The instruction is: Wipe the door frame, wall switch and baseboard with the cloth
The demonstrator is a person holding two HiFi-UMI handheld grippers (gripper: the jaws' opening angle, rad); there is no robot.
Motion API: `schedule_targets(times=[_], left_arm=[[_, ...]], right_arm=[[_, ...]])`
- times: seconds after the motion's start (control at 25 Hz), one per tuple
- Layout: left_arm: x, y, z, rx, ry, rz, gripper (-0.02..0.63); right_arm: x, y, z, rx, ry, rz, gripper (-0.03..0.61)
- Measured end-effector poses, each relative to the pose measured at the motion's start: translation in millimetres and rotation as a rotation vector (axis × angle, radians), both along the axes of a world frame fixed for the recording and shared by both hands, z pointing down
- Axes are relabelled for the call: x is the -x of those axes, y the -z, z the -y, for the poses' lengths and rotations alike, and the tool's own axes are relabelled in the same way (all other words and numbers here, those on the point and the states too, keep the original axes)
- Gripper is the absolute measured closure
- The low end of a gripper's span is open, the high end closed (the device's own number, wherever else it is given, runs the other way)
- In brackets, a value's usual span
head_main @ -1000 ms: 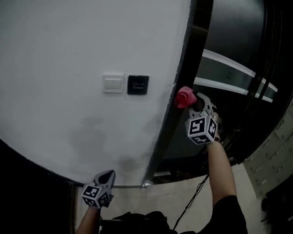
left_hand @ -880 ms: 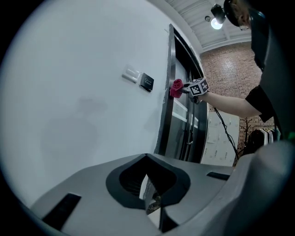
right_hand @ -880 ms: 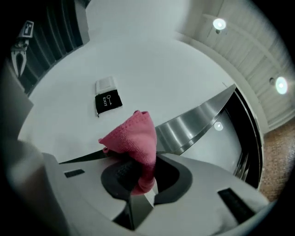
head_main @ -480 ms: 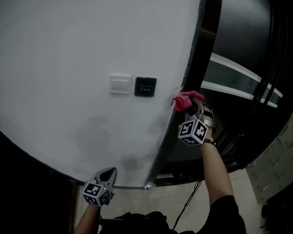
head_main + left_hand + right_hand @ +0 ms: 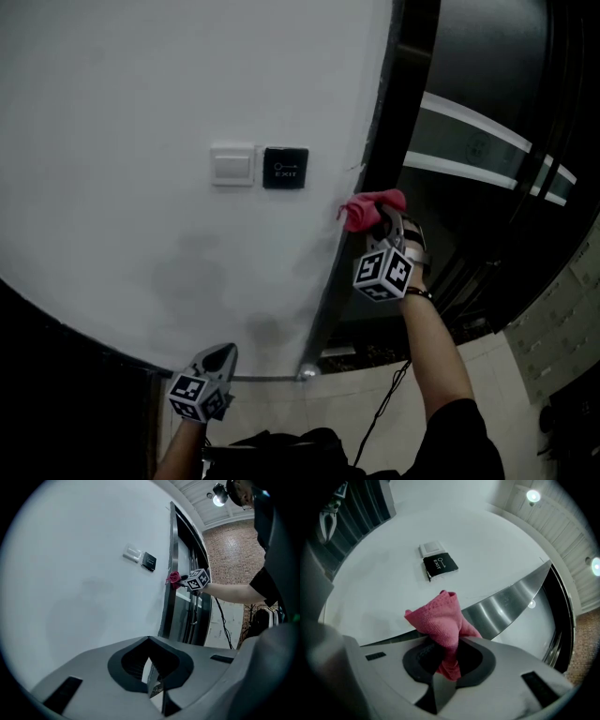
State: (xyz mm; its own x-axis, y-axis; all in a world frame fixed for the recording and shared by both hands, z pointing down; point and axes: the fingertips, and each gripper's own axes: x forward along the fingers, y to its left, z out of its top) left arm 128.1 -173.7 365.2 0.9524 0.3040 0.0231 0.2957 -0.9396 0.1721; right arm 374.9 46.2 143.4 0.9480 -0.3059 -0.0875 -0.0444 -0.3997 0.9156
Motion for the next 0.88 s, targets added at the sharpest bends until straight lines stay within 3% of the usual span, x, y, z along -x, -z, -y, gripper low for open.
schedule_targets(times=[0.88], left_arm=[[5.0,-24.6,-7.3,0.035,-0.007,0.060,0.621]], right_arm=[[-3.7,-92.7,-1.8,0.049,-0.009,0.141,0.520]])
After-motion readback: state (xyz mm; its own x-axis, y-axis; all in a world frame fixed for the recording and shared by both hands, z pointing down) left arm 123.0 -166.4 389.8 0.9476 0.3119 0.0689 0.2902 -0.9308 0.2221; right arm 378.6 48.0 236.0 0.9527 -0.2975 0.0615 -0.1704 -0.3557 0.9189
